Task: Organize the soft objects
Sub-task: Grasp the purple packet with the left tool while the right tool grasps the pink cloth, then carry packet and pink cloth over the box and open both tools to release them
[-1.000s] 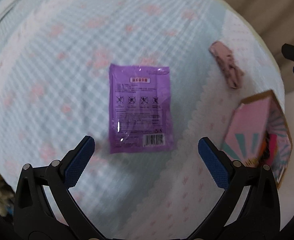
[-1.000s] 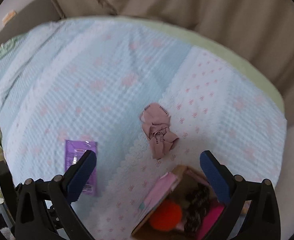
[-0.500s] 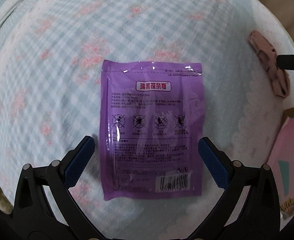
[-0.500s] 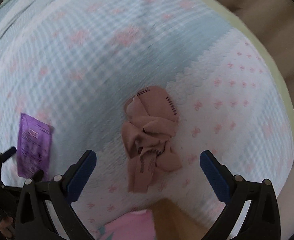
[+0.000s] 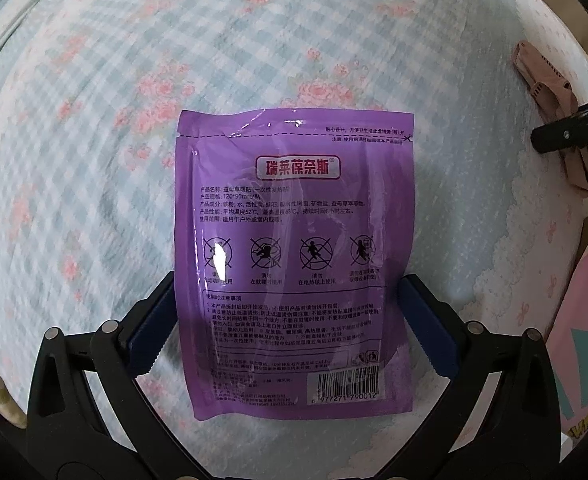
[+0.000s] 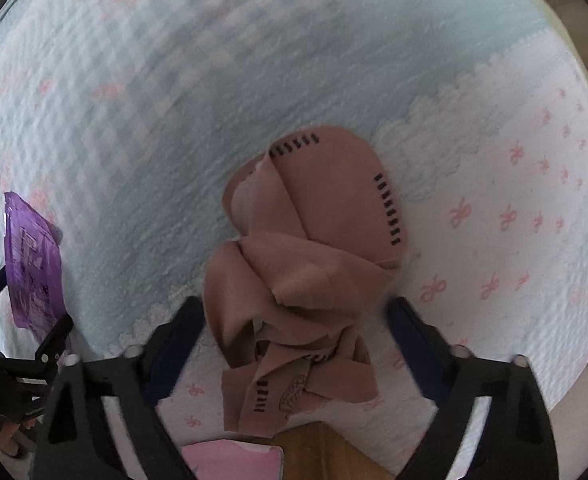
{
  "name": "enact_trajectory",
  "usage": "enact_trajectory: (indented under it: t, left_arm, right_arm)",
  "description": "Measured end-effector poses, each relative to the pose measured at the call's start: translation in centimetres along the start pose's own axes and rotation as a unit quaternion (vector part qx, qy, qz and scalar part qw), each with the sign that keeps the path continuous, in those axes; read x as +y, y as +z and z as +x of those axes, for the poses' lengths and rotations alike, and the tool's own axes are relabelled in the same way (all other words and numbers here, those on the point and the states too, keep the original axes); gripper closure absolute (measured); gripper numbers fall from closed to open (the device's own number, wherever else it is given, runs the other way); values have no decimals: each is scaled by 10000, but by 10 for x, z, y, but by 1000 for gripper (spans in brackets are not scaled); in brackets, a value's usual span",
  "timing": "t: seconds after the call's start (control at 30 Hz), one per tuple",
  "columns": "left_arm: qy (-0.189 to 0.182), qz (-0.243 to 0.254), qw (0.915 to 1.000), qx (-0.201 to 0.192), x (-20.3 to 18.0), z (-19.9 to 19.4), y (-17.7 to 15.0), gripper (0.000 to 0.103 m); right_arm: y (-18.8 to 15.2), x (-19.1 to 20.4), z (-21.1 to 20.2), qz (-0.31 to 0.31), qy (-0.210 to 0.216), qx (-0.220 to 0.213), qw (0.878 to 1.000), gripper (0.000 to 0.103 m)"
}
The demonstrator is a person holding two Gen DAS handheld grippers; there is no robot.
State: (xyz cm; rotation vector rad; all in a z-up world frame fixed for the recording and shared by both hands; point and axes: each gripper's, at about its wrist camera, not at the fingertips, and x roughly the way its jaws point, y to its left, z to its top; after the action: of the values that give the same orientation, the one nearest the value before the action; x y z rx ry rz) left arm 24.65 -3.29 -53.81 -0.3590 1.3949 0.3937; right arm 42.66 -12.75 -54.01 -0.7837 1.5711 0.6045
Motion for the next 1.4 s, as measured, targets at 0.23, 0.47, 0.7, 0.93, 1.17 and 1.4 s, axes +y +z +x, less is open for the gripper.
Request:
enact_trajectory:
  t: [0.23, 0.47, 0.7, 0.93, 1.17, 1.4]
  left_arm:
    - [-188, -26, 9998, 47, 17, 4, 9, 4]
    - [-400, -206, 9990, -67, 53, -12, 2, 35]
    - [-632, -392, 9971, -143, 92, -24, 4, 69]
    - [-795, -347, 9957, -317, 113, -50, 8, 70]
    - [-893, -93, 9936, -682, 130, -118, 15, 71]
    - [-1049, 382, 9868, -1175, 117, -217, 7, 70]
  right_arm:
    - [0, 8, -15, 6, -40, -303, 9995, 61]
    - [-21, 25, -23, 191, 148, -657, 9975, 69]
    - [-43, 69, -32, 290, 482, -885, 9945, 69]
    - [-68, 113, -65, 641, 737, -1245, 9874, 69]
    - [-105, 121, -123, 1073, 835, -1658, 9767, 69]
    - [-176, 130, -204, 1618, 902, -2195, 9579, 69]
